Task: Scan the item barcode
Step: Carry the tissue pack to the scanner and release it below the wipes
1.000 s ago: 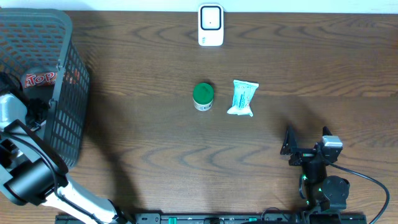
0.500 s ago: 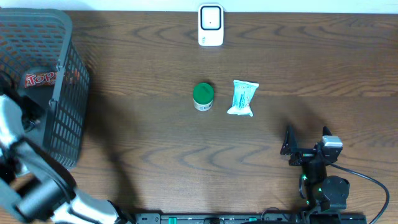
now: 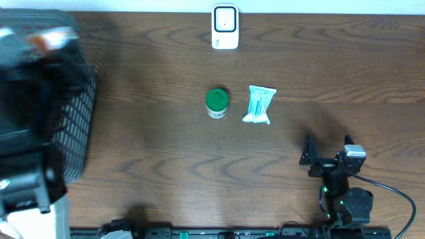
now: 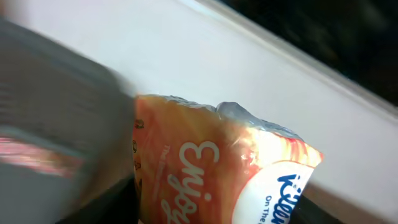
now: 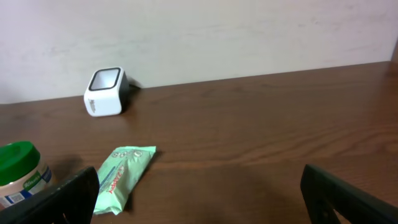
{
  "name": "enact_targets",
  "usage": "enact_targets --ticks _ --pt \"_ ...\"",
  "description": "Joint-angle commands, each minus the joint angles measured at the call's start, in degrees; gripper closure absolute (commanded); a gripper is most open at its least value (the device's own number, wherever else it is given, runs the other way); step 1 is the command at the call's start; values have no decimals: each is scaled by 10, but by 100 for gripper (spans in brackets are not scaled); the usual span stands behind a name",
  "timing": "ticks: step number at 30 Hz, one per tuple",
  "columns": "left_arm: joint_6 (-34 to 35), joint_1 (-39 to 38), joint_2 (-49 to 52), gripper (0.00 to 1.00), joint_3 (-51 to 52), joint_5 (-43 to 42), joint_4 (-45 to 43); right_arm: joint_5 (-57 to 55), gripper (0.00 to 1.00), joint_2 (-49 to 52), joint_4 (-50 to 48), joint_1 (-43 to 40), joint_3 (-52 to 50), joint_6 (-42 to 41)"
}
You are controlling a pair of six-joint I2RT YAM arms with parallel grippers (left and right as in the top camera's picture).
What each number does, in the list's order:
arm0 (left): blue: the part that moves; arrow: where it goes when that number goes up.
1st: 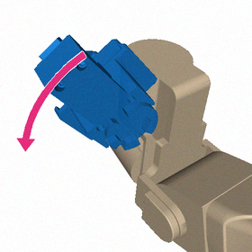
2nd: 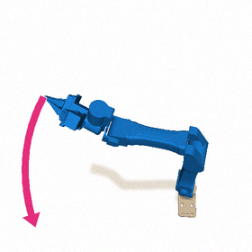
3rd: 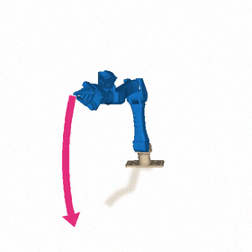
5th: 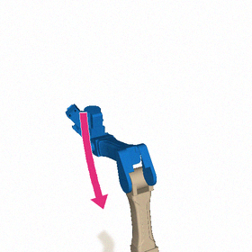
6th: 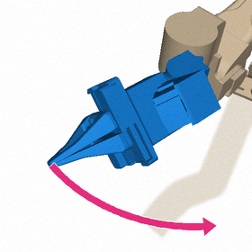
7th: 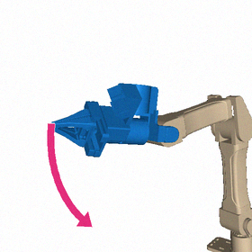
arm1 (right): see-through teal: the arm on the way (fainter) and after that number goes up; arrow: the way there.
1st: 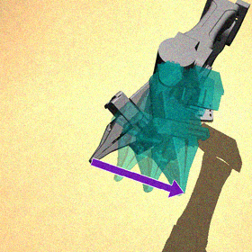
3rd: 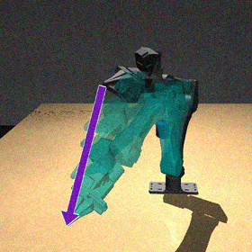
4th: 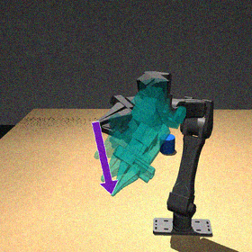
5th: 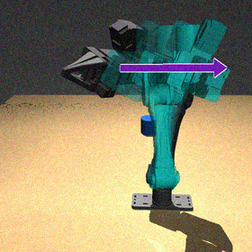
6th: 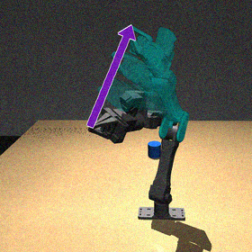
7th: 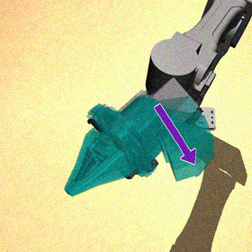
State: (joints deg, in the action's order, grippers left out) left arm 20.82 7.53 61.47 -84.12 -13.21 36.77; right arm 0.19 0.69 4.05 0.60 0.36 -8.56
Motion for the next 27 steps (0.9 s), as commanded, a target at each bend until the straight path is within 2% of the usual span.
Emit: enact_targets --ticks 1,6,10,14,18,27 --pt "35 -176 63 38 29 41 4 -3 1 -3 2 -1 0 -6" --pt "50 -372 196 38 32 106 4 -3 1 -3 2 -1 0 -6" --pt "90 -459 299 38 32 143 7 -3 1 -3 2 -1 0 -6" --pt "125 -511 369 38 32 141 7 -3 1 -3 2 -1 0 -6" --pt "127 -541 410 38 32 141 7 -3 1 -3 2 -1 0 -6" --pt "130 -547 516 38 33 143 42 -3 1 -3 2 -1 0 -6"
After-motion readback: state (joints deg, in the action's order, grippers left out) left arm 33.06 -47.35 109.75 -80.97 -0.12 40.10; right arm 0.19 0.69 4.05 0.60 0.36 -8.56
